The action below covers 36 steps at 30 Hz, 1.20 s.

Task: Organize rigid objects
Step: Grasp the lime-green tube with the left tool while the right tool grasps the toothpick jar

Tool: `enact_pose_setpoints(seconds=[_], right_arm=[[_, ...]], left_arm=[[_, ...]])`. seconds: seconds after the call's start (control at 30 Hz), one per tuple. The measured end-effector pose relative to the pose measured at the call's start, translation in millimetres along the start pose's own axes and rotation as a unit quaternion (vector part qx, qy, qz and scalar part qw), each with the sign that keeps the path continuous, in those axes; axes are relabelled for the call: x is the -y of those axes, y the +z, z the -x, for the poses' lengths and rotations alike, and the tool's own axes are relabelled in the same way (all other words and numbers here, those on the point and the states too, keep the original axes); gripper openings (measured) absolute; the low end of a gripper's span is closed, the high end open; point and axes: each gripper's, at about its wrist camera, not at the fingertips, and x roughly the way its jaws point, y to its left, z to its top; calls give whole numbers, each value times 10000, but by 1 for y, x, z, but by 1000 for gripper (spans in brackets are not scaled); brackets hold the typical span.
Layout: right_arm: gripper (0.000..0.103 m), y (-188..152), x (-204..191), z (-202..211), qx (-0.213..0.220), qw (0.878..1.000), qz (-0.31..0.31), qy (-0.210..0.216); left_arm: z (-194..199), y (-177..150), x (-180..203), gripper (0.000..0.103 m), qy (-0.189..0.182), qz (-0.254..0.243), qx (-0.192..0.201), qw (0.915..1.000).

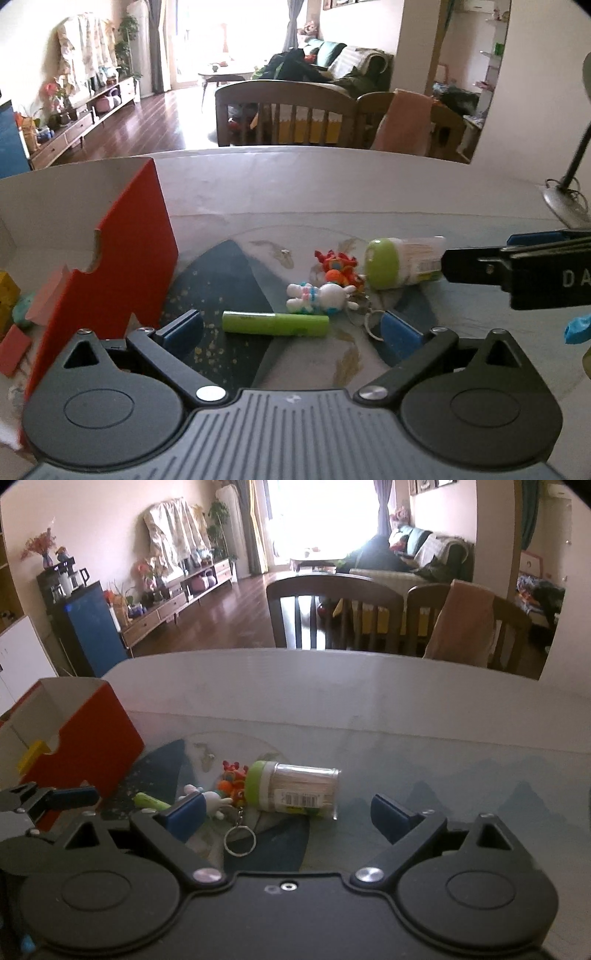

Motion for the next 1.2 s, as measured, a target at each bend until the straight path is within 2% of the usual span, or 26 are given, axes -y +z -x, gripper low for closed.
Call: enact_pose_setpoints(seconds=[0.23,0.43,0.7,0.77,0.87,0.97,1.2], right_arm=[[95,4,1,-28,-180,9998,-15,17],[96,5,-5,-41,-250,9997,-63,0],[92,6,-2,-59,-343,9989,-200,-263],[87,6,-1,-61,-382,9986,-231,-297],[82,5,1,-62,-394,9984,-265,-291],[82,5,-1,-62,-391,9985,-234,-318],[81,4,0,-57,-430,9979,-310,-359]], left_arm=[[-22,-5,-5,103,254,20,33,9997],[-39,-8,-9,103,256,-47,-50,9996],[-48,-14,-11,102,231,-25,-122,9997],[-47,-14,-10,95,229,-52,-84,9997],[-47,-13,-10,92,191,-55,-66,9998],[-46,-12,-7,82,197,-109,-40,9997],[-40,-9,-7,81,193,-20,-80,9998]])
